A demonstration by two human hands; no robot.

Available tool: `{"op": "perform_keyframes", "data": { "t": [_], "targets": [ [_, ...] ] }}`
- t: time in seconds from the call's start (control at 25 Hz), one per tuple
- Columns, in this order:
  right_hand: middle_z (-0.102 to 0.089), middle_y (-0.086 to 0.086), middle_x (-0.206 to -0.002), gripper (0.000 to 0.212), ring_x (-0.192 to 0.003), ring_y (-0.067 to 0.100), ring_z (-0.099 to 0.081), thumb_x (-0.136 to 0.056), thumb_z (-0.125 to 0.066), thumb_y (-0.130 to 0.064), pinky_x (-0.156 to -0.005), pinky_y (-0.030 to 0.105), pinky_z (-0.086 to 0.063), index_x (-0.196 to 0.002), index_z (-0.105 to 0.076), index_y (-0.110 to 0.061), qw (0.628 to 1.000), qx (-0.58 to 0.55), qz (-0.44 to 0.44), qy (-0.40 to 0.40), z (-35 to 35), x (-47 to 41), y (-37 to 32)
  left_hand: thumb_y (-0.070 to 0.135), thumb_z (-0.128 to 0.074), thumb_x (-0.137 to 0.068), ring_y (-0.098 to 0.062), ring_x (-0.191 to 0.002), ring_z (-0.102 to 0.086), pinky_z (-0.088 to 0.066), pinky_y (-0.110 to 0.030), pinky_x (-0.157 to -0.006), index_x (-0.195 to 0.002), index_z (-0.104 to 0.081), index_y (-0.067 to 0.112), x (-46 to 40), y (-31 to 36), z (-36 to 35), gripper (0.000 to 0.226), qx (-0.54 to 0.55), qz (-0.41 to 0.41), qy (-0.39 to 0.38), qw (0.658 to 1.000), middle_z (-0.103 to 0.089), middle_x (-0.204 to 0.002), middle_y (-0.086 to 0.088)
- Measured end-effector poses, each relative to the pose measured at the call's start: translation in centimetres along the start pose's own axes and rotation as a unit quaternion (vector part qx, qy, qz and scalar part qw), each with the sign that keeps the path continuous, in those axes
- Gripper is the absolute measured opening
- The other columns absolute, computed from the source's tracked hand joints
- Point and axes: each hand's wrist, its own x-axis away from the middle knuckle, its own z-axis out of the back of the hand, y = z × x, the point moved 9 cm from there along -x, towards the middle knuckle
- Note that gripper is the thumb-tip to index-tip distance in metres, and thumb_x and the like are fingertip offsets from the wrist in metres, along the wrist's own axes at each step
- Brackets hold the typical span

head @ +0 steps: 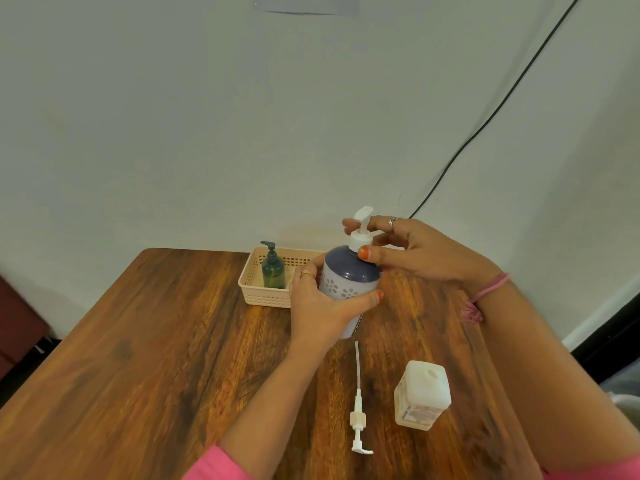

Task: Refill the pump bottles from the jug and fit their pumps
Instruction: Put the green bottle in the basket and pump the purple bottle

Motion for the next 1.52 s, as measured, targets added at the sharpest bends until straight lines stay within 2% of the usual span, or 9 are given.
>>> {"op": "perform_keyframes", "data": {
  "t": [0.08, 0.24, 0.36, 0.56, 0.72, 0.88, 1.12, 1.28, 1.52],
  "targets": [
    [-0.068, -0.004, -0.114, 0.034, -0.099, 0.007, -0.066, -0.086, -0.067, -0.018, -0.081, 0.025, -0.056, -0.118, -0.063, -0.025, 0.999, -0.019, 0.0, 0.026, 0.4, 0.0, 0.0, 0.045, -0.089, -0.046, -0.014, -0.104, -0.06, -0.058, -0.04, -0.084, -0.122, -0.049, 0.029, -0.1, 0.1, 0.0, 0.088, 0.0, 0.002, 0.001, 1.0, -0.06, -0.115, 0.004],
    [-0.07, 0.0, -0.107, 0.031, -0.093, 0.014, -0.069, -0.074, -0.079, -0.024, -0.082, 0.041, -0.058, -0.103, -0.071, -0.017, 0.987, -0.028, -0.008, 0.16, 1.4, -0.1, 0.6, 0.056, -0.087, -0.039, -0.016, -0.105, -0.061, -0.058, -0.042, -0.083, -0.121, -0.05, 0.03, -0.3, 0.0, 0.3, 0.094, -0.002, 0.009, 0.021, 1.0, -0.061, -0.114, 0.004],
    [-0.068, 0.0, -0.107, 0.024, -0.093, 0.012, -0.068, -0.071, -0.081, -0.024, -0.081, 0.038, -0.058, -0.092, -0.067, -0.027, 0.978, -0.029, -0.011, 0.209, 1.4, 0.1, 0.5, 0.058, -0.087, -0.037, -0.018, -0.104, -0.062, -0.058, -0.042, -0.081, -0.119, -0.051, 0.032, -0.6, -0.4, 0.6, 0.094, -0.004, 0.012, 0.026, 1.0, -0.062, -0.113, 0.003],
    [-0.072, 0.004, -0.101, 0.044, -0.094, 0.018, -0.07, -0.073, -0.078, -0.027, -0.081, 0.037, -0.059, -0.113, -0.067, -0.013, 0.983, -0.074, -0.035, 0.164, 1.2, -0.5, 0.4, 0.055, -0.087, -0.04, -0.016, -0.103, -0.062, -0.059, -0.04, -0.08, -0.122, -0.049, 0.03, -0.6, -0.1, 0.8, 0.094, -0.012, 0.016, 0.022, 1.0, -0.061, -0.114, 0.004],
    [-0.069, -0.002, -0.095, 0.034, -0.094, 0.015, -0.067, -0.078, -0.075, -0.024, -0.084, 0.042, -0.058, -0.11, -0.069, -0.013, 0.982, -0.027, -0.001, 0.187, 1.3, -0.9, -0.6, 0.049, -0.089, -0.046, -0.015, -0.103, -0.06, -0.059, -0.037, -0.081, -0.121, -0.047, 0.032, -0.9, 0.4, 1.2, 0.087, -0.018, 0.009, 0.031, 0.999, -0.06, -0.115, 0.006],
    [-0.066, -0.004, -0.106, 0.027, -0.102, 0.01, -0.064, -0.087, -0.066, -0.021, -0.089, 0.036, -0.055, -0.113, -0.067, -0.019, 0.985, 0.012, 0.047, 0.166, 1.3, -1.2, -1.6, 0.038, -0.091, -0.053, -0.013, -0.103, -0.06, -0.058, -0.031, -0.08, -0.123, -0.047, 0.033, -1.2, 1.2, 1.5, 0.082, -0.005, 0.005, 0.015, 1.0, -0.06, -0.115, 0.006],
    [-0.065, -0.003, -0.12, 0.031, -0.113, 0.008, -0.062, -0.094, -0.051, -0.007, -0.082, 0.021, -0.054, -0.123, -0.058, -0.014, 0.987, -0.143, 0.045, 0.063, 0.4, -1.7, -1.5, 0.032, -0.091, -0.055, -0.012, -0.101, -0.061, -0.057, -0.024, -0.074, -0.124, -0.05, 0.029, -1.3, 2.3, 1.7, 0.081, 0.021, 0.009, -0.008, 1.0, -0.061, -0.115, 0.005],
    [-0.065, -0.004, -0.123, 0.03, -0.117, 0.01, -0.059, -0.096, -0.048, -0.01, -0.084, 0.032, -0.057, -0.122, -0.058, -0.02, 0.985, -0.158, 0.049, 0.047, 0.5, -1.9, -1.7, 0.027, -0.091, -0.055, -0.009, -0.095, -0.063, -0.056, -0.018, -0.067, -0.12, -0.051, 0.029, -1.4, 2.6, 1.9, 0.076, 0.039, 0.018, -0.024, 0.999, -0.063, -0.11, 0.007],
    [-0.067, -0.004, -0.118, 0.028, -0.111, 0.008, -0.063, -0.094, -0.054, -0.011, -0.077, 0.028, -0.058, -0.118, -0.061, -0.022, 0.984, -0.153, 0.049, 0.074, 1.1, -2.3, -2.0, 0.024, -0.09, -0.058, -0.006, -0.092, -0.062, -0.054, -0.013, -0.062, -0.115, -0.052, 0.032, -1.6, 3.4, 2.0, 0.069, 0.042, 0.004, -0.019, 0.999, -0.062, -0.104, 0.012]
  ]
}}
